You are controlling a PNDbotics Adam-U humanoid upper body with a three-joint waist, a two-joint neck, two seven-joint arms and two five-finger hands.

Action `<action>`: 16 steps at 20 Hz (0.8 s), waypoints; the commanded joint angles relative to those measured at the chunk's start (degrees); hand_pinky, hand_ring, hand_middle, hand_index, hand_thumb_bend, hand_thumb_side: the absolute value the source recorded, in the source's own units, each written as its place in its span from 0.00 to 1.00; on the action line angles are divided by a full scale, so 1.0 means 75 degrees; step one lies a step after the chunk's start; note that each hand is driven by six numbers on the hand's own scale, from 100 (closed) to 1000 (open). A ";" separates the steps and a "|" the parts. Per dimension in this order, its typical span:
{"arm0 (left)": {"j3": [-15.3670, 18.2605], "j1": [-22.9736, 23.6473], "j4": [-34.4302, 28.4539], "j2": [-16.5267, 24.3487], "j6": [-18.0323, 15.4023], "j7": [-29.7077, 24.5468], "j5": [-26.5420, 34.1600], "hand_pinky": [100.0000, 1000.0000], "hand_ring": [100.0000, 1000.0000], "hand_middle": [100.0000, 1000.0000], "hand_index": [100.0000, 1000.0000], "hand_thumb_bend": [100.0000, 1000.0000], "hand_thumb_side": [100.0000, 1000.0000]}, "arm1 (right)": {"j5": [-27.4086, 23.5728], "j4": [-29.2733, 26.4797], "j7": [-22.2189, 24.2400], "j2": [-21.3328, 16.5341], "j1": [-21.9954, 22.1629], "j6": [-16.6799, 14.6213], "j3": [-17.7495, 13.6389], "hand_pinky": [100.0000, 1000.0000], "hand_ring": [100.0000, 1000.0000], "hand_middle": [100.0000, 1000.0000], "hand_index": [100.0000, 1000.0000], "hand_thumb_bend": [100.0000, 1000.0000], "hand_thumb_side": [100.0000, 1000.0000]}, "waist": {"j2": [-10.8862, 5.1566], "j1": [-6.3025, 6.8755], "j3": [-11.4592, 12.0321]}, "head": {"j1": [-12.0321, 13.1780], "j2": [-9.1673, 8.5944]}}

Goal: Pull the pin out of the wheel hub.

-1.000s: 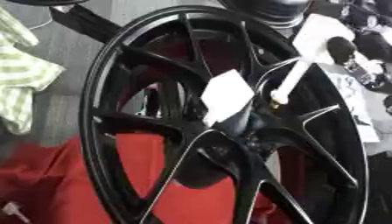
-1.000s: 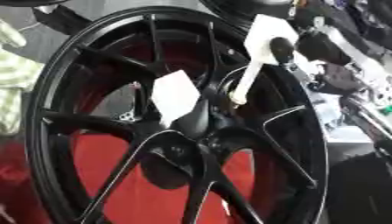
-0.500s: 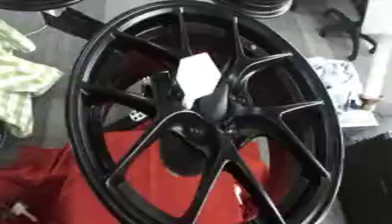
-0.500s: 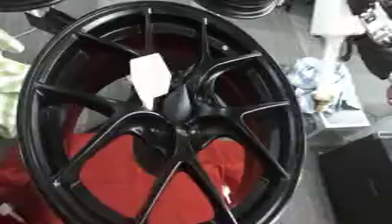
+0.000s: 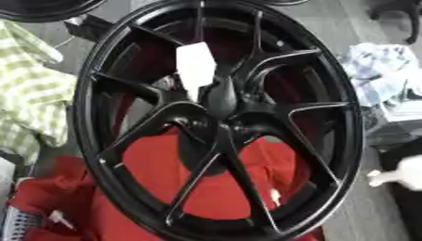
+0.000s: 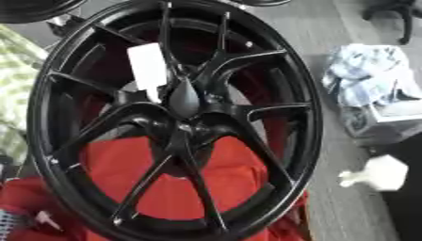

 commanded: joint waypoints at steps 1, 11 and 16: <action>0.0092 -0.0006 -0.0159 0.0028 -0.0042 0.0052 0.0073 0.56 0.59 0.53 0.71 0.00 0.69 | 0.0384 -0.0074 -0.0248 0.0411 0.0400 -0.0189 -0.0484 0.92 0.73 0.46 0.50 0.00 0.41 | -0.0244 0.0077 -0.0056 | 0.0131 0.0085; 0.0090 -0.0012 -0.0159 -0.0025 -0.0141 0.0078 0.0154 0.56 0.60 0.53 0.71 0.00 0.68 | 0.1597 -0.0074 -0.0014 0.2383 0.0542 -0.0485 -0.0042 0.99 0.83 0.76 0.71 0.00 0.41 | -0.0343 0.0308 -0.0110 | 0.0186 0.0097; 0.0005 -0.0137 -0.0159 0.0023 -0.0143 0.0000 0.0221 0.56 0.60 0.53 0.71 0.00 0.67 | 0.2178 -0.0074 0.0553 0.3062 0.0118 -0.0827 0.0746 0.98 0.83 0.76 0.72 0.00 0.41 | -0.0391 0.0268 -0.0022 | 0.0154 0.0013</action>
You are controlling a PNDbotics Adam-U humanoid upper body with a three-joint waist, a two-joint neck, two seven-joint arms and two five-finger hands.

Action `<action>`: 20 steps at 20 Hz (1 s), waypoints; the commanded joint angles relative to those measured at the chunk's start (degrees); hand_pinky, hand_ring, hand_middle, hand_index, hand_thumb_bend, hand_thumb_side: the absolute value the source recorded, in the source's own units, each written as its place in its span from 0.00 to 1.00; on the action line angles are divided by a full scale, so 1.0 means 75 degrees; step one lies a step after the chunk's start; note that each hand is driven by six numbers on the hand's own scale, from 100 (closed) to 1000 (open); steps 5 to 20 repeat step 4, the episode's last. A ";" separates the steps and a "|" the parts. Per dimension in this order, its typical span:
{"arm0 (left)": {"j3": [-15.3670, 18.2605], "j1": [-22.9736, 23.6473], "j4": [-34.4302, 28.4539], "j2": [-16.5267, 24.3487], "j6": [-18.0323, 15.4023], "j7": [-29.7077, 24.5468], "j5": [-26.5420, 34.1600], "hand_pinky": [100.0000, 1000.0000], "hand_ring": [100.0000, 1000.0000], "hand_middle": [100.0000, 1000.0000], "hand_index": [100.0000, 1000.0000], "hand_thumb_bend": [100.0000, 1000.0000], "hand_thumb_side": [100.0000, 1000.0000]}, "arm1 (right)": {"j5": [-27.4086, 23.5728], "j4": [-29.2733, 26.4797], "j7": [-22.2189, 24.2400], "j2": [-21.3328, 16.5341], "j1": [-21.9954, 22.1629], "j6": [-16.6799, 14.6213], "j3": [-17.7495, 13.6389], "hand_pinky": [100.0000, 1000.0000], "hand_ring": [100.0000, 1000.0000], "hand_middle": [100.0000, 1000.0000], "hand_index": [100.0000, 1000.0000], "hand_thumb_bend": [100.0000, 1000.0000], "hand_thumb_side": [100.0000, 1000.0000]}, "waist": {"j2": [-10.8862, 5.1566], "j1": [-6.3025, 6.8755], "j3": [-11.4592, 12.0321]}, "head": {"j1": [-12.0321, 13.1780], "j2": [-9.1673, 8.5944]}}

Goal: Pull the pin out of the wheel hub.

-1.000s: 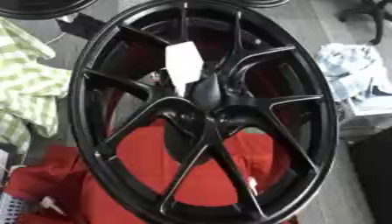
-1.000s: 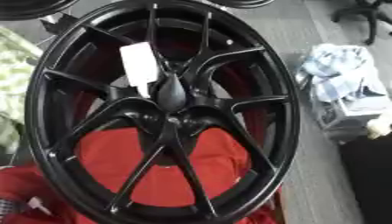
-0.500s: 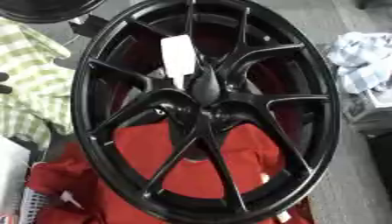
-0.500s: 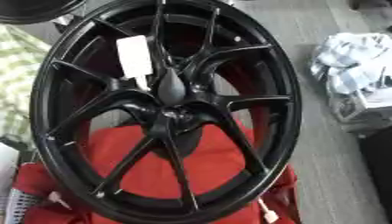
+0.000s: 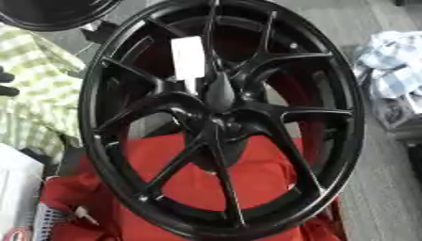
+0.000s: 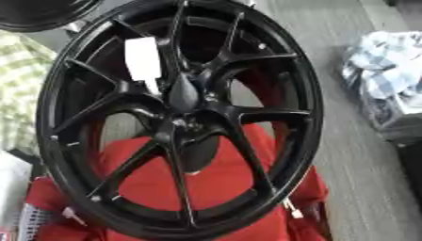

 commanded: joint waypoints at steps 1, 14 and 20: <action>-0.0037 -0.0134 -0.0159 0.0168 -0.0030 -0.0069 0.0064 0.56 0.60 0.53 0.71 0.00 0.67 | 0.0414 -0.0076 0.0374 0.0170 -0.0159 -0.0090 0.0450 0.98 0.83 0.77 0.72 0.00 0.41 | -0.0181 -0.0040 0.0018 | -0.0004 -0.0082; -0.0106 -0.0269 -0.0159 0.0213 -0.0038 -0.0137 0.0125 0.56 0.60 0.53 0.71 0.00 0.67 | 0.0763 -0.0076 0.0709 0.0449 -0.0495 0.0099 0.0915 0.98 0.84 0.77 0.72 0.00 0.41 | -0.0181 -0.0095 0.0073 | -0.0015 -0.0109; -0.0106 -0.0269 -0.0159 0.0213 -0.0038 -0.0137 0.0125 0.56 0.60 0.53 0.71 0.00 0.67 | 0.0763 -0.0076 0.0709 0.0449 -0.0495 0.0099 0.0915 0.98 0.84 0.77 0.72 0.00 0.41 | -0.0181 -0.0095 0.0073 | -0.0015 -0.0109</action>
